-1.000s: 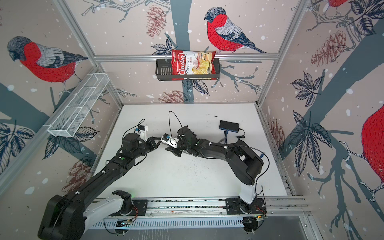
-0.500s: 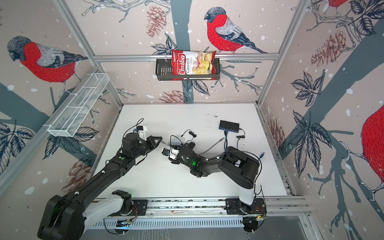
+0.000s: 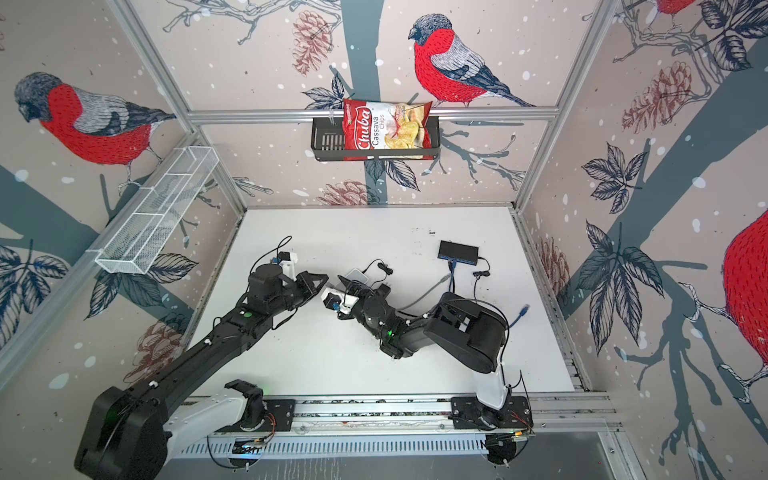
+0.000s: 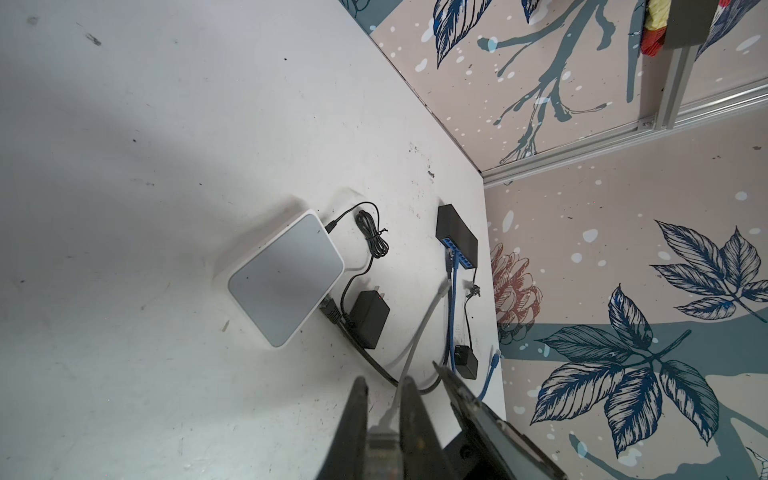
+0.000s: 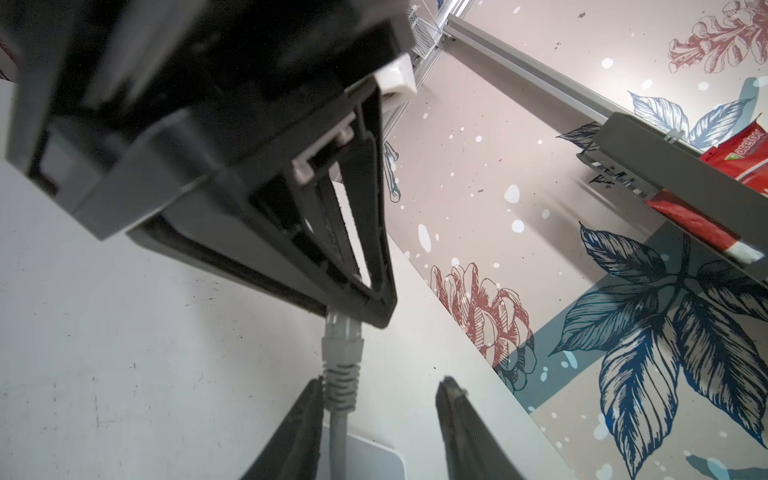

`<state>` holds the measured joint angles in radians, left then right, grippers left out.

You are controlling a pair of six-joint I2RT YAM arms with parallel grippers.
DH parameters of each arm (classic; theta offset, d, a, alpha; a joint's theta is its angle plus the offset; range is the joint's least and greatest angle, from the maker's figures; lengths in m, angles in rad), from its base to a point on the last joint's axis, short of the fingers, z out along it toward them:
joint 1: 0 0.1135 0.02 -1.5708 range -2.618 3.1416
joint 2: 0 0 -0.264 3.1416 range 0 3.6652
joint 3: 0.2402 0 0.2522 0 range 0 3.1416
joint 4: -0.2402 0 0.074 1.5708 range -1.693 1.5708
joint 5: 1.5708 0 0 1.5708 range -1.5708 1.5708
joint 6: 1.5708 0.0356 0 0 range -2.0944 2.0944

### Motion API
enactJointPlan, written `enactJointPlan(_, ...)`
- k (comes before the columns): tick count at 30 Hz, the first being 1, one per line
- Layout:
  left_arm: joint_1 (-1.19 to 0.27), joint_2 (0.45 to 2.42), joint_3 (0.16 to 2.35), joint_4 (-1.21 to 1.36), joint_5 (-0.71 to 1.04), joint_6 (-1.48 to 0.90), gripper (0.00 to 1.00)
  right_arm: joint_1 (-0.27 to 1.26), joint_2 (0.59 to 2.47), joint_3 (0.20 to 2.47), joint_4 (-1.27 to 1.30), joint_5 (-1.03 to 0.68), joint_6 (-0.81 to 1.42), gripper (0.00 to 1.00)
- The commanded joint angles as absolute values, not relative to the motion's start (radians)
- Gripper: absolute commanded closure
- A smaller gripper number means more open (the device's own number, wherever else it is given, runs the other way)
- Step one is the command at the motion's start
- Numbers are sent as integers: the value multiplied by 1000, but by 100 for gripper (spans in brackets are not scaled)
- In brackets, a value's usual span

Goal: Insert the plug into the switch port

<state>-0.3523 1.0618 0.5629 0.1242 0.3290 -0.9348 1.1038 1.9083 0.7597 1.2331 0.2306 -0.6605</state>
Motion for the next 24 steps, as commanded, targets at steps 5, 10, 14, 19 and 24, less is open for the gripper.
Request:
enactJointPlan(5,-356,1073,577,133,322,-938,98,1103,1911,762,1284,206,-657,59)
enactJointPlan(10,-356,1080,578,150,329,-960,98,1105,1921,771,1278,192,-654,65)
enactJointPlan(14,-356,1076,580,151,333,-969,98,1107,1930,778,1277,189,-647,67)
enactJointPlan(19,-356,1075,581,156,336,-974,98,1112,1946,788,1277,196,-652,73)
enactJointPlan(24,-356,1080,582,161,339,-977,98,1113,1953,791,1294,213,-646,74)
